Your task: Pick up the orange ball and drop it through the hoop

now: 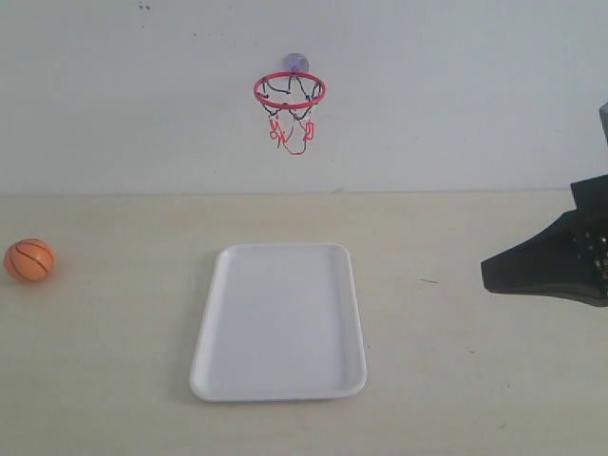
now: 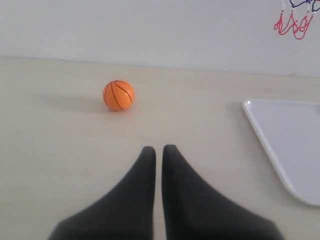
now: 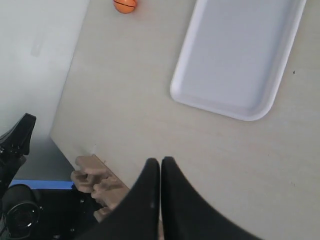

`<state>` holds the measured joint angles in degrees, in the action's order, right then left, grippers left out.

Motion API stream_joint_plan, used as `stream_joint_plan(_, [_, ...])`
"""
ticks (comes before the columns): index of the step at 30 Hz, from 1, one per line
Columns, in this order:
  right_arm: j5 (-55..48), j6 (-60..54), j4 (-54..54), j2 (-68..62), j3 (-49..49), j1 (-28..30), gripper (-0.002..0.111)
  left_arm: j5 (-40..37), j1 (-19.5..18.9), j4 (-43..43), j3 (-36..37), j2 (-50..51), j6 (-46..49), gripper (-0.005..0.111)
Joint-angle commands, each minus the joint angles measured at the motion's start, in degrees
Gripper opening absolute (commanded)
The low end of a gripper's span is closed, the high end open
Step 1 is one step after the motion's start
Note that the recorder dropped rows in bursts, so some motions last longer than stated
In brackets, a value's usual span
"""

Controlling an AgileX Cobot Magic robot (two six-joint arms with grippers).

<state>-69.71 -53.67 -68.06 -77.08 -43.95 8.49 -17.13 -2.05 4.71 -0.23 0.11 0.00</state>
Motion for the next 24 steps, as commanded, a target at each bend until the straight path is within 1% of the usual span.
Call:
stream_joint_plan(1, [-0.25,-0.84,-0.40,0.47,0.10,0.32,0.000,0.63,-0.15,0.20,0.23,-0.11,-0.39,0.004])
stream_joint_plan(7, [-0.25,-0.69,-0.63,0.47,0.10,0.32,0.000,0.63,-0.15,0.20,0.23,-0.11,-0.39,0.004])
stream_joint_plan(9, [2.09,-0.98,-0.76,0.93,0.10,0.22,0.000,0.63,-0.15,0.20,0.23,-0.11,-0.39,0.004])
stream_joint_plan(11, [9.59,-1.12,-0.76,3.01,0.41,-0.48,0.000,0.63,-0.15,0.20,0.23,-0.11,-0.39,0.004])
stream_joint_plan(12, [16.54,-1.12,-0.87,5.82,1.53,-1.45,0.000,0.63,-0.15,0.20,0.23,-0.11,-0.39,0.004])
stream_joint_plan(13, [20.57,-1.12,-0.87,7.81,2.58,-2.23,0.000,0.63,-0.15,0.20,0.23,-0.11,-0.39,0.004])
stream_joint_plan(14, [29.14,-1.12,-0.87,11.82,5.46,-3.86,0.000,0.63,-0.15,0.20,0.23,-0.11,-0.39,0.004])
stream_joint_plan(15, [33.77,-1.12,-0.87,14.27,7.22,-4.84,0.000,0.63,-0.15,0.20,0.23,-0.11,-0.39,0.004])
stream_joint_plan(17, [47.87,-1.12,-0.98,23.79,14.24,-7.79,0.000,0.63,-0.15,0.20,0.23,-0.11,-0.39,0.004])
stream_joint_plan(19, [55.79,-1.12,-1.09,32.63,20.98,-8.19,0.000,0.63,-0.15,0.20,0.23,-0.11,-0.39,0.004])
stream_joint_plan(20, [60.45,-1.12,-1.09,39.79,25.73,-8.19,0.000,0.63,-0.15,0.20,0.23,-0.11,-0.39,0.004])
stream_joint_plan(21, [62.28,-1.12,-1.09,44.39,28.35,-8.07,0.000,0.63,-0.15,0.20,0.23,-0.11,-0.39,0.004])
stream_joint_plan(22, [65.01,-0.50,-1.09,54.58,33.38,-8.07,0.000,0.63,-0.15,0.20,0.23,-0.11,-0.39,0.004])
stream_joint_plan(23, [65.41,-0.40,-1.09,59.65,35.51,-8.07,0.000,0.63,-0.15,0.20,0.23,-0.11,-0.39,0.004])
stream_joint_plan(24, [65.76,-0.40,-0.98,68.86,38.79,-8.07,0.000,0.63,-0.15,0.20,0.23,-0.11,-0.39,0.004])
